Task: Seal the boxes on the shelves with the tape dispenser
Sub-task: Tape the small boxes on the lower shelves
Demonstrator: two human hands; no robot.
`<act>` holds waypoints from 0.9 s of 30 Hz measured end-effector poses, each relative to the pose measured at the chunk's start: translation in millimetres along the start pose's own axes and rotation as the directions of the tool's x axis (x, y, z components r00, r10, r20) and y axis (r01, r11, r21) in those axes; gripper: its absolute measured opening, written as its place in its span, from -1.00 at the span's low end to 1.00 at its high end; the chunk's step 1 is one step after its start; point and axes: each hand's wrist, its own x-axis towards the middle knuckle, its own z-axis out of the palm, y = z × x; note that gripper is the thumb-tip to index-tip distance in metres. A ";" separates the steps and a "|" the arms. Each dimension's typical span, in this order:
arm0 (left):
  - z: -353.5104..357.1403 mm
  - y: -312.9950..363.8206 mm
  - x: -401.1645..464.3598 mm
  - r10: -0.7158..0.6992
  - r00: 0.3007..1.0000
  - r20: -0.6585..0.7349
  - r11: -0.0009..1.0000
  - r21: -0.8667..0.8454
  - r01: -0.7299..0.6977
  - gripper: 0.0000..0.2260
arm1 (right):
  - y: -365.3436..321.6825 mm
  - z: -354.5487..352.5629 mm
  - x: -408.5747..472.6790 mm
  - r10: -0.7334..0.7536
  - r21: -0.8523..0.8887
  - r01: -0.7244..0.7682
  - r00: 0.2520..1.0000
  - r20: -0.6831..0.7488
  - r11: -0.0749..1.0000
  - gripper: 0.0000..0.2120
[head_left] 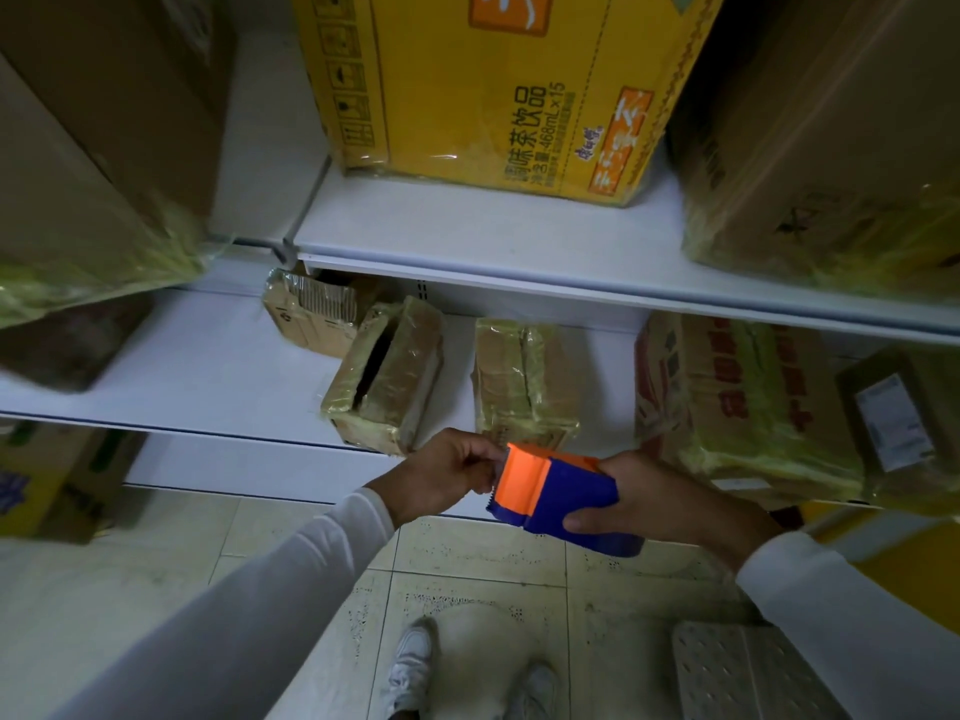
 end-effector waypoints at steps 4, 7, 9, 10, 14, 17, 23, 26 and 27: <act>-1.0 4.4 2.9 0.036 0.994 -0.104 0.998 0.056 -0.031 -0.82 | -4.2 -19.4 9.8 0.011 0.002 -0.011 0.999 0.033 1.000 -0.62; -39.8 -6.1 -1.4 -0.028 0.909 -0.416 0.999 -0.028 0.018 -0.84 | 8.3 -49.9 -3.3 0.069 -0.129 -0.061 0.996 0.062 0.990 -0.59; -72.1 -19.1 -11.4 -0.073 0.851 -0.520 0.997 -0.038 0.062 -0.84 | 18.3 -70.5 -15.3 0.099 -0.140 -0.094 0.995 0.025 0.986 -0.54; -77.2 -21.0 -14.6 -0.078 0.872 -0.483 0.997 -0.059 0.056 -0.84 | 19.2 -78.3 -16.4 0.099 -0.121 -0.096 0.995 0.020 0.988 -0.52; -25.6 -3.7 -2.1 -0.094 0.979 -0.184 0.991 -0.116 0.073 -0.86 | -6.2 -77.3 0.6 0.063 -0.015 -0.063 0.997 0.047 0.998 -0.65; -1.5 1.1 13.5 -0.120 0.983 -0.141 0.988 -0.119 0.103 -0.78 | -13.9 -64.4 10.0 0.067 -0.045 -0.065 0.997 0.031 0.997 -0.63; 1.6 5.7 18.1 -0.062 0.997 -0.046 0.998 -0.019 0.061 -0.76 | -9.7 -44.6 8.5 0.032 -0.036 -0.031 0.999 0.024 0.999 -0.65; 0.5 6.9 14.3 -0.052 0.998 0.028 0.998 -0.036 0.053 -0.75 | -9.8 -36.8 10.1 -0.002 -0.028 0.003 0.999 0.035 1.000 -0.64; -0.3 7.0 12.6 -0.054 0.997 0.047 0.997 -0.054 0.056 -0.75 | -11.0 -35.0 10.4 -0.006 -0.021 0.007 0.999 0.039 1.000 -0.65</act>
